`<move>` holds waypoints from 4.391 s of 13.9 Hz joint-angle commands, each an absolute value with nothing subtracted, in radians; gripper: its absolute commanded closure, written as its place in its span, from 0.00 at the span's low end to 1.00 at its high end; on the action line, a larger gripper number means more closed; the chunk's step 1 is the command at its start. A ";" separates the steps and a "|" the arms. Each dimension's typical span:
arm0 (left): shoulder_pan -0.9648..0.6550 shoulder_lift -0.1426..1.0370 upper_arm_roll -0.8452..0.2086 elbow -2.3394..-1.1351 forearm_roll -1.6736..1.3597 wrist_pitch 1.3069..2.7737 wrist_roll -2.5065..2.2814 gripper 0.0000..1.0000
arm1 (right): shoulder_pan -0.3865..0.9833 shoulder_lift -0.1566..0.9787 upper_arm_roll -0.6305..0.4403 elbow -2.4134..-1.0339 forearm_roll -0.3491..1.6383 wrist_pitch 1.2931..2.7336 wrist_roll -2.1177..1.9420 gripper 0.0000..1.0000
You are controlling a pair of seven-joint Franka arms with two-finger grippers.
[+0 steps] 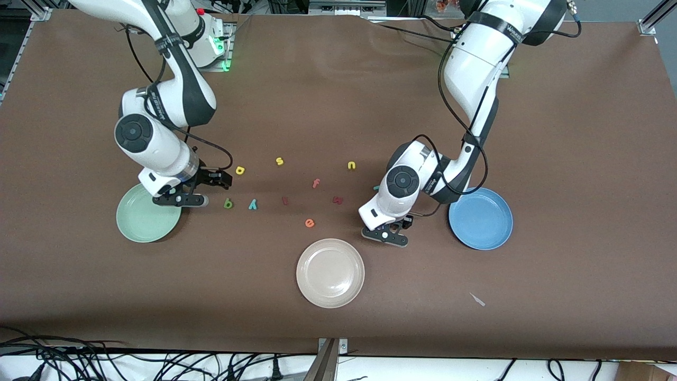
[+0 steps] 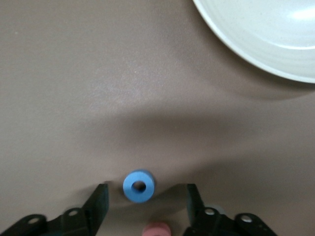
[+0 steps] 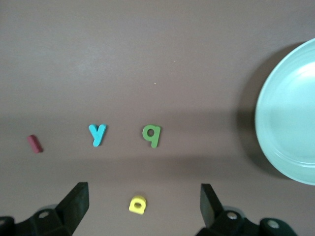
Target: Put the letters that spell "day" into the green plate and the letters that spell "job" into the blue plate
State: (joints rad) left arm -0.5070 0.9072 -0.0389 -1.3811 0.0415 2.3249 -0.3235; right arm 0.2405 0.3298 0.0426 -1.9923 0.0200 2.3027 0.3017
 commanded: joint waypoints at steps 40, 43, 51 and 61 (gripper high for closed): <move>-0.497 0.804 -0.044 -1.437 0.009 2.163 -0.411 0.05 | 0.250 0.581 0.035 -1.899 0.025 2.455 0.353 0.96; -0.532 0.828 -0.044 -1.445 0.000 2.206 -0.425 0.19 | 0.244 0.572 0.031 -1.819 0.014 2.313 0.345 0.96; -0.529 0.847 -0.044 -1.474 0.002 2.233 -0.423 0.48 | 0.238 0.511 -0.139 -1.810 0.006 2.181 0.008 0.98; -0.494 0.804 -0.043 -1.465 0.003 2.184 -0.411 0.91 | 0.186 0.535 -0.198 -1.801 0.025 2.224 -0.164 0.00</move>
State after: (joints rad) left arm -0.5049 0.8385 -0.0456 -1.4548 0.0200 2.2146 -0.4246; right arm 0.1782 0.5594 -0.2074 -1.8045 0.0158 2.2406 -0.1721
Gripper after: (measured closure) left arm 0.912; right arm 0.485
